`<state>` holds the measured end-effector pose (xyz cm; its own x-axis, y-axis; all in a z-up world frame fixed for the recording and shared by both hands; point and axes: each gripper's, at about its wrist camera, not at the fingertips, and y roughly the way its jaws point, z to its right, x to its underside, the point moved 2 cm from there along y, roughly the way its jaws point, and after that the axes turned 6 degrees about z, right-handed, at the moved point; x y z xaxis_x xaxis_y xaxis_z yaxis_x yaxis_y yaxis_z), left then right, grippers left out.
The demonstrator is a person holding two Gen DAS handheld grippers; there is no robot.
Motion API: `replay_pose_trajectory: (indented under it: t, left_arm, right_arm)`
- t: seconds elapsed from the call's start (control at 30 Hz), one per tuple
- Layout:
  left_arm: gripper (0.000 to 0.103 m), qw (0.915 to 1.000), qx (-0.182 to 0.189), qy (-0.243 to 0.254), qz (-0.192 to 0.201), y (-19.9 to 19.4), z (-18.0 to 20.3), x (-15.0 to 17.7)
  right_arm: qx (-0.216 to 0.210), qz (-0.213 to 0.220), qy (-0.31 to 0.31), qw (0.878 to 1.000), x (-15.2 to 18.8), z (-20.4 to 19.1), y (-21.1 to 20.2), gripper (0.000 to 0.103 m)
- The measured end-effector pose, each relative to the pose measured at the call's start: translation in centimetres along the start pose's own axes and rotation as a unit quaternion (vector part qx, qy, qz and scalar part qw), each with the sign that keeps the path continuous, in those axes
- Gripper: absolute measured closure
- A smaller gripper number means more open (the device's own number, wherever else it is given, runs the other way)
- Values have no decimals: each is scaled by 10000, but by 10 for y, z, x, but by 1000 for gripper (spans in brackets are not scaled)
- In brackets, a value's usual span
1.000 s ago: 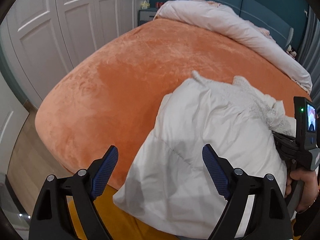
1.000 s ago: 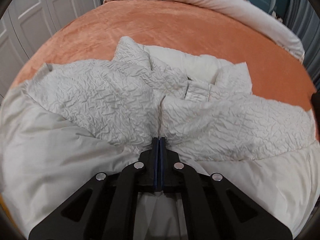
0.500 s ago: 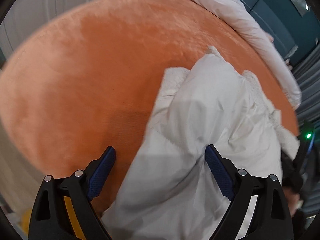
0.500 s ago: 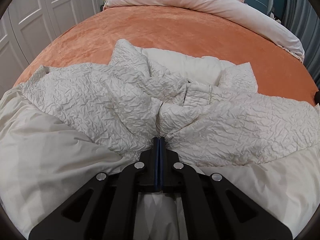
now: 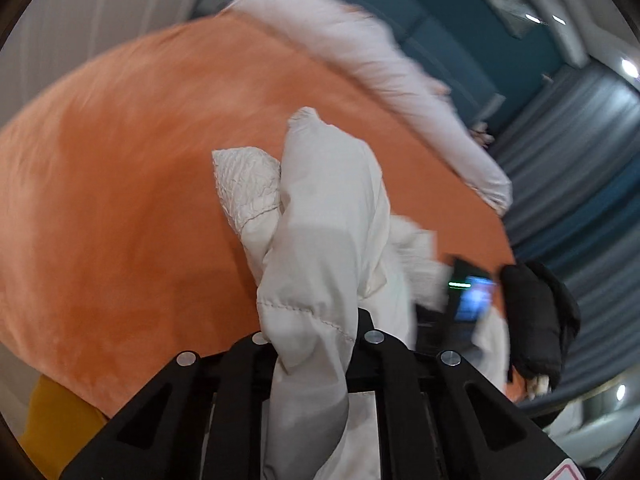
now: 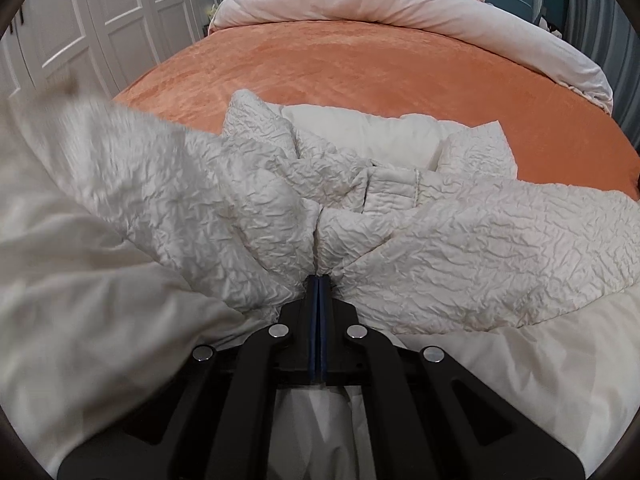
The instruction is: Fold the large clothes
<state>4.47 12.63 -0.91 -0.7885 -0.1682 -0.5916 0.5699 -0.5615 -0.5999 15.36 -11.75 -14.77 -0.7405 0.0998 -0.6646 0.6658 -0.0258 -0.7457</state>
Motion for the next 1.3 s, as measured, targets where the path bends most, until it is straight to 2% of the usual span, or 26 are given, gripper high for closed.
replay_pose_trajectory:
  t: [0.1, 0.2, 0.23, 0.33, 0.37, 0.43, 0.57, 0.6, 0.7, 0.8, 0.87, 0.97, 1.03, 1.13, 1.17, 1.27, 1.3]
  left_arm:
    - [94, 9981, -15, 619, 32, -3, 63, 5]
    - [94, 9945, -198, 1018, 108, -1, 99, 8]
    - [95, 9942, -198, 1055, 107, -2, 106, 6]
    - [95, 9940, -234, 1066, 86, -4, 114, 3]
    - [95, 9944, -243, 1024, 68, -4, 114, 2]
    - [95, 9946, -257, 1003, 68, -3, 119, 3]
    - [95, 9922, -271, 1215, 60, -1, 144, 5]
    - [95, 9914, -241, 1282, 35, 0, 151, 6]
    - [95, 9879, -66, 1540, -186, 12, 184, 16]
    - [95, 9780, 23, 2053, -377, 33, 228, 37]
    - [95, 9683, 244, 2415, -584, 53, 263, 55]
    - [95, 9553, 421, 2789, -880, 81, 300, 82]
    - [95, 9474, 487, 2944, -1161, 106, 319, 104]
    - [95, 9375, 386, 3149, -1429, 144, 336, 138]
    - [95, 9353, 349, 3190, -1493, 153, 339, 148]
    - [94, 9267, 227, 3402, -1578, 179, 349, 177]
    - [94, 9247, 179, 3457, -1582, 186, 350, 184]
  right_arm:
    - [-180, -29, 149, 9997, -1, 6, -4, 103]
    - [-565, -294, 607, 9961, -8, 27, -24, 102]
    - [-867, -280, 841, 9923, -8, 40, -45, 101]
    - [-1297, -257, 1067, 9855, 5, 71, -99, 99]
    - [-1580, -363, 1103, 9806, 18, 83, -119, 99]
    - [-2016, -672, 1227, 9694, 42, 93, -134, 99]
    - [-2695, -1212, 1368, 9455, 87, 79, -122, 100]
    - [-2692, -1327, 1340, 9444, 98, 71, -112, 103]
    - [-2787, -1238, 1456, 9412, 105, 66, -98, 103]
    - [-3153, -1261, 1842, 9224, 107, 79, -94, 103]
    - [-3263, -1259, 2094, 9131, 111, 92, -101, 103]
    - [-3263, -1138, 2655, 9000, 121, 140, -130, 103]
    - [-3128, -887, 2942, 8987, 129, 179, -154, 101]
    - [-2504, -478, 3108, 9157, 141, 241, -195, 99]
    - [-2114, -336, 3099, 9263, 147, 265, -213, 99]
    - [-1378, -118, 3102, 9406, 158, 308, -246, 99]
    - [-1262, -72, 3099, 9423, 159, 315, -253, 99]
